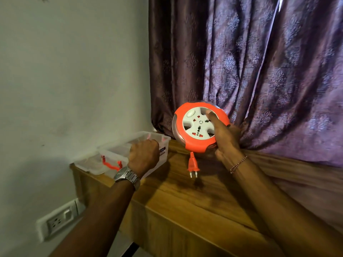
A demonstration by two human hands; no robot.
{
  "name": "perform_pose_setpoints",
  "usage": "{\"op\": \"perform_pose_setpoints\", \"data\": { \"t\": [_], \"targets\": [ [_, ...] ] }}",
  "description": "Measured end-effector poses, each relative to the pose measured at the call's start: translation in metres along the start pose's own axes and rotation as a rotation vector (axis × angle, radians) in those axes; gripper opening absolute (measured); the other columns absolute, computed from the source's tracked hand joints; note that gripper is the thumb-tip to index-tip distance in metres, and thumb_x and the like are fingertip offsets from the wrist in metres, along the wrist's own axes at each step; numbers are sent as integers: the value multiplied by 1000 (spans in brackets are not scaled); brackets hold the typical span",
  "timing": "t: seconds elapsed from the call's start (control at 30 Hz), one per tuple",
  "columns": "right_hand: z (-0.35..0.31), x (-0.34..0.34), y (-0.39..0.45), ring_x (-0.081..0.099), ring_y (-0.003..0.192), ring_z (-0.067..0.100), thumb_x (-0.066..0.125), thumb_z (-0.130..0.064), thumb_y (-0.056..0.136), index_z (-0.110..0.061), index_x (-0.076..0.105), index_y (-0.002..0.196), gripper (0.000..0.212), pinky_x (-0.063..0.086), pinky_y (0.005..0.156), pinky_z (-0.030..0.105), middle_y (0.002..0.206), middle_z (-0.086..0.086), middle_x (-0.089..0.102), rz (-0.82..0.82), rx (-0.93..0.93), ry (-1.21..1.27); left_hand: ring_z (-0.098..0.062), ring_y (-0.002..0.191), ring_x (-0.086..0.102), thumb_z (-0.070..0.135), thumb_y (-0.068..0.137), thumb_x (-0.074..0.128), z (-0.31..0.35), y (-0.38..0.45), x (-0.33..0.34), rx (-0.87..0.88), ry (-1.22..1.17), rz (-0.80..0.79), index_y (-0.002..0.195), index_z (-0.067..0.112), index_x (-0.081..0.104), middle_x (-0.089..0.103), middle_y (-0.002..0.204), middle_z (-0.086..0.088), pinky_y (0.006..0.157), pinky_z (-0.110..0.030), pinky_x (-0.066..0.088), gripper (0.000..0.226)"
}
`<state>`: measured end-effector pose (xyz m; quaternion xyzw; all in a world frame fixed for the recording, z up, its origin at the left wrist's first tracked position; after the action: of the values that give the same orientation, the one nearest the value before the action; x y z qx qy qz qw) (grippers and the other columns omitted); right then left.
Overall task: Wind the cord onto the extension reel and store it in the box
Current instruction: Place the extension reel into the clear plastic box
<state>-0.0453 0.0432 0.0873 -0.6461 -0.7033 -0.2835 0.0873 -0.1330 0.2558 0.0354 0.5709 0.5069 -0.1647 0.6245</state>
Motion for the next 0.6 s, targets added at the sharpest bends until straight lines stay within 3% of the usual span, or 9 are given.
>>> {"op": "perform_pose_setpoints", "data": {
  "t": [0.17,0.3,0.43,0.6],
  "targets": [
    [-3,-4,0,66,63,13,86,-34,62,-5,76,87,39,53,54,28,83,7,76,-19,16,-29,-31,98,73,31,106,55,7,3,0,76,-138,13,119,13,68,74,113,-10,86,-45,62,26],
    [-14,-13,1,66,58,8,85,-33,64,-7,77,89,37,55,56,30,83,5,75,-13,23,-52,-29,93,72,42,104,57,29,9,-6,178,-341,14,104,18,70,74,101,-8,75,-38,53,28],
    [-28,-32,4,67,63,10,85,-35,63,-9,78,88,37,57,57,30,86,3,76,27,19,-78,-23,90,73,50,103,58,68,12,-14,303,-430,-13,102,22,73,76,97,-2,83,-45,61,32],
    [-48,-70,10,70,62,12,89,-38,54,-6,76,86,47,57,55,32,79,2,76,99,16,-79,-20,87,72,61,99,59,119,19,-24,440,-575,18,104,26,73,78,95,1,80,-44,60,38]
  ]
}}
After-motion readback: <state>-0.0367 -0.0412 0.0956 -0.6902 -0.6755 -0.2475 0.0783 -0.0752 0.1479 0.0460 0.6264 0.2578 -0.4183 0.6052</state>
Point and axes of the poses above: each hand's wrist, its own y-axis towards the middle knuckle, its own x-axis out of the palm, z = x × y, the point moved 4 cm from there along y, towards the middle knuckle
